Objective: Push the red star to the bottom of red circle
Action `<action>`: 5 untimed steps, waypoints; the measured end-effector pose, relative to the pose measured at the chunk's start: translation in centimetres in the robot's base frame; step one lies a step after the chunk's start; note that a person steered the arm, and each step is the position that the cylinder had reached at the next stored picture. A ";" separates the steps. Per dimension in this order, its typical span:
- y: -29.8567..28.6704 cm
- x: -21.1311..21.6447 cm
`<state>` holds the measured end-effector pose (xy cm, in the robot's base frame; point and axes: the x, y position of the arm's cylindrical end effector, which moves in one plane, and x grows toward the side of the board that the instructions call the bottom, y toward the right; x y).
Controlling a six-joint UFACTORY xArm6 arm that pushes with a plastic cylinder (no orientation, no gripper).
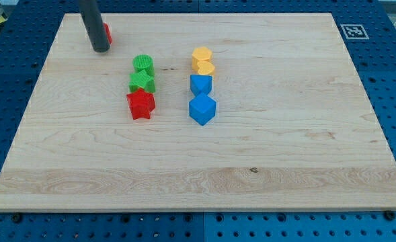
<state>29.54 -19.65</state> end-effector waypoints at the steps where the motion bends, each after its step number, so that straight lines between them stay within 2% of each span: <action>1: 0.0 -1.6; 3: 0.0 -3.6; 5: 3.1 -4.5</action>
<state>25.04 -16.54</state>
